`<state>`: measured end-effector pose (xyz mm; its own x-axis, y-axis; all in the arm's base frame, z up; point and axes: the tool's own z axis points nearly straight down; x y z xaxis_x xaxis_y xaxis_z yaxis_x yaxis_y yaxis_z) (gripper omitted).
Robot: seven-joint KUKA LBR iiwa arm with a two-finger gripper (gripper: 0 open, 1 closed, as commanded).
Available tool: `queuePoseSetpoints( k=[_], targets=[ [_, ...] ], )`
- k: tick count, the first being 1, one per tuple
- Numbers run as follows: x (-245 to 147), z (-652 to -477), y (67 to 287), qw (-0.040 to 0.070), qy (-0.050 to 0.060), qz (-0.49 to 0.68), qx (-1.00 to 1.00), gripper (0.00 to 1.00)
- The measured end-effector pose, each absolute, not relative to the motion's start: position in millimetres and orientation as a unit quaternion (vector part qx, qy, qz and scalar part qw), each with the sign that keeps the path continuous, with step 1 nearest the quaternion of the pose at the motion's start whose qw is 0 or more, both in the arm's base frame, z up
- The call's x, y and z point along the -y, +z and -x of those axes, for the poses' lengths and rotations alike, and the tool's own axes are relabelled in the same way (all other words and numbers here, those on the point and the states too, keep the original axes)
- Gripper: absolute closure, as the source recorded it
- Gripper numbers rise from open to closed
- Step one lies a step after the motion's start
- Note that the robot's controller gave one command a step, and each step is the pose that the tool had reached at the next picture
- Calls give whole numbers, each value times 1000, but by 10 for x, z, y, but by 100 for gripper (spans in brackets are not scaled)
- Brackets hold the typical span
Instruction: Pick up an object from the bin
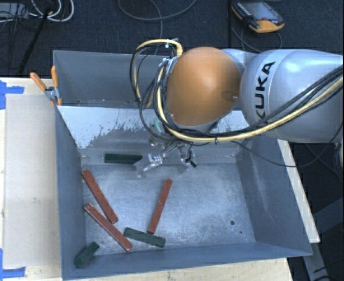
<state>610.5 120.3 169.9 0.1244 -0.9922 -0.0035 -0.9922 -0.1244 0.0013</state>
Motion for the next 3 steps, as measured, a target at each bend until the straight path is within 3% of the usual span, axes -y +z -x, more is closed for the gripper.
queuePoseSetpoints(
  k=[1, 2, 3],
  targets=[
    [-906, -5797, 747, -4, 4, 788, -615, 0],
    [-912, -5822, 789, 0, 2, 787, -617, 100],
    [-1401, -6220, 1628, 5, -2, 801, -599, 100]
  ],
)
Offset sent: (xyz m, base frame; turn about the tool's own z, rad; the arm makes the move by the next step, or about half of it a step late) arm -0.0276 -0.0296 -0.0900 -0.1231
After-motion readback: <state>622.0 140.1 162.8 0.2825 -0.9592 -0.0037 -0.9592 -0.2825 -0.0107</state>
